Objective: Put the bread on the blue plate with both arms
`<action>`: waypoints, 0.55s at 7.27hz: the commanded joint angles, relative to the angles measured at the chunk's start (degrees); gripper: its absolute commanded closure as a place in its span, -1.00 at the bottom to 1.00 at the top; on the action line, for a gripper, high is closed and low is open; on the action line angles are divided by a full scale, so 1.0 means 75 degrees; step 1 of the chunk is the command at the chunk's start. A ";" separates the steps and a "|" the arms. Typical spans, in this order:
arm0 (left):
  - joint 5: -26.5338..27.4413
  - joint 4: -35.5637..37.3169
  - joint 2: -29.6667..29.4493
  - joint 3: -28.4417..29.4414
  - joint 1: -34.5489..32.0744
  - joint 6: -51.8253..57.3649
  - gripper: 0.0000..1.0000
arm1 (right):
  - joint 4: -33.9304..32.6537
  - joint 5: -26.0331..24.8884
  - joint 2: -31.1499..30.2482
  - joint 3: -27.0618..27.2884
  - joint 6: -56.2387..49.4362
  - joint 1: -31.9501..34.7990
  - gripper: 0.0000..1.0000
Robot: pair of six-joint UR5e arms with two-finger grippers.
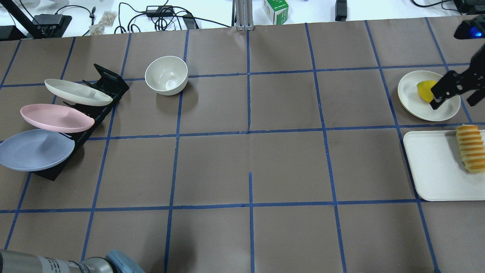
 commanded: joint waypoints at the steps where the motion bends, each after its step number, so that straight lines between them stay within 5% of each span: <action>1: -0.0071 0.0362 -0.0577 0.0004 0.0008 -0.0006 -1.00 | -0.2620 -0.0032 0.0369 0.1537 -0.1155 -0.1227 -1.00; 4: -0.0434 0.0435 -0.1035 -0.0008 -0.0003 -0.0681 -1.00 | -0.4443 0.0003 0.1879 0.1789 -0.2795 -0.2366 -1.00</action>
